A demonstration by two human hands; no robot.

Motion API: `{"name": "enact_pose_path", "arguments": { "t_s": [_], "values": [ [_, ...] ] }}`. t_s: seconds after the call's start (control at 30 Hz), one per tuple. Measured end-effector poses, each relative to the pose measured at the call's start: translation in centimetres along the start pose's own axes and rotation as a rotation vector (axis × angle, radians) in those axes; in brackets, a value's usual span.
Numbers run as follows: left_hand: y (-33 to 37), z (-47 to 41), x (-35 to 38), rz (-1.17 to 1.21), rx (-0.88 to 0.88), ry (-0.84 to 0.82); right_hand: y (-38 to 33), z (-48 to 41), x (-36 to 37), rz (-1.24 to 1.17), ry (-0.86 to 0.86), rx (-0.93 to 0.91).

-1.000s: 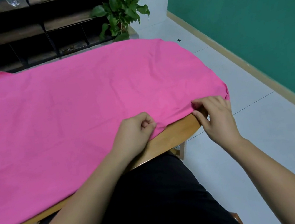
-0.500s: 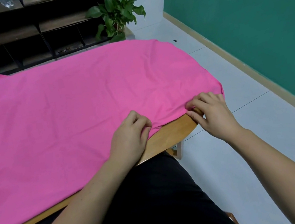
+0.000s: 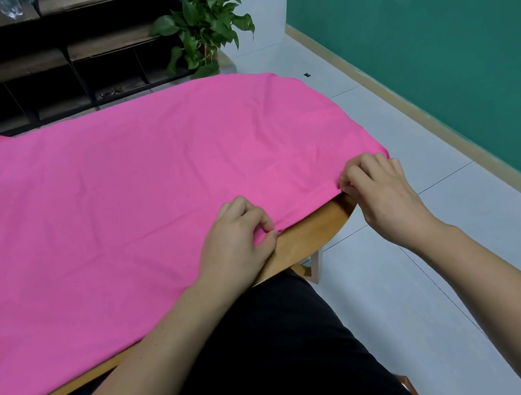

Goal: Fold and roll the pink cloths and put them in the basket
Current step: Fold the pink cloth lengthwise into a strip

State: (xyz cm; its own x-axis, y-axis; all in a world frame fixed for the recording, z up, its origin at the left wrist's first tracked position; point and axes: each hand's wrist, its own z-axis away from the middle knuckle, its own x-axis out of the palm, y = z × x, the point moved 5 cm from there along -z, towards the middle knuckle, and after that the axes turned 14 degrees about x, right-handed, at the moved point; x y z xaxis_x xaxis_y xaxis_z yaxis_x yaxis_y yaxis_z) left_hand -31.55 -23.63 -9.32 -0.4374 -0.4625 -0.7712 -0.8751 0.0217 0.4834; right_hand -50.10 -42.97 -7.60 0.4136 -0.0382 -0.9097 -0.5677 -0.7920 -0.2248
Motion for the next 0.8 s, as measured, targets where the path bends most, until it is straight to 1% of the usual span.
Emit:
{"name": "enact_pose_path", "arguments": {
  "t_s": [0.17,0.27,0.43,0.5,0.6,0.67,0.73,0.8],
  "values": [
    [1.8,-0.1,-0.2,0.021,0.052,-0.010,0.6,1.3,-1.2,0.032,0.015,0.017],
    [2.5,0.2,0.4,0.007,0.089,-0.073,0.9,2.2,-1.0,0.045,0.007,0.006],
    [2.2,0.8,2.0,-0.021,0.116,-0.250,1.5,4.0,0.2,0.063,-0.021,0.002],
    [2.4,0.8,2.2,-0.006,0.126,-0.265,1.7,4.5,0.7,0.075,-0.041,-0.004],
    [2.6,0.5,2.4,0.016,0.103,-0.268,2.3,4.3,0.5,-0.013,-0.034,0.038],
    [2.5,0.1,2.6,0.000,0.103,-0.264,3.7,3.6,0.4,-0.139,0.006,0.176],
    [2.5,-0.1,2.9,-0.015,0.108,-0.271,6.1,2.8,1.0,-0.329,0.040,0.432],
    [2.4,-0.5,3.2,-0.006,0.105,-0.287,8.3,2.1,2.0,-0.583,-0.007,0.718]
  ]
}}
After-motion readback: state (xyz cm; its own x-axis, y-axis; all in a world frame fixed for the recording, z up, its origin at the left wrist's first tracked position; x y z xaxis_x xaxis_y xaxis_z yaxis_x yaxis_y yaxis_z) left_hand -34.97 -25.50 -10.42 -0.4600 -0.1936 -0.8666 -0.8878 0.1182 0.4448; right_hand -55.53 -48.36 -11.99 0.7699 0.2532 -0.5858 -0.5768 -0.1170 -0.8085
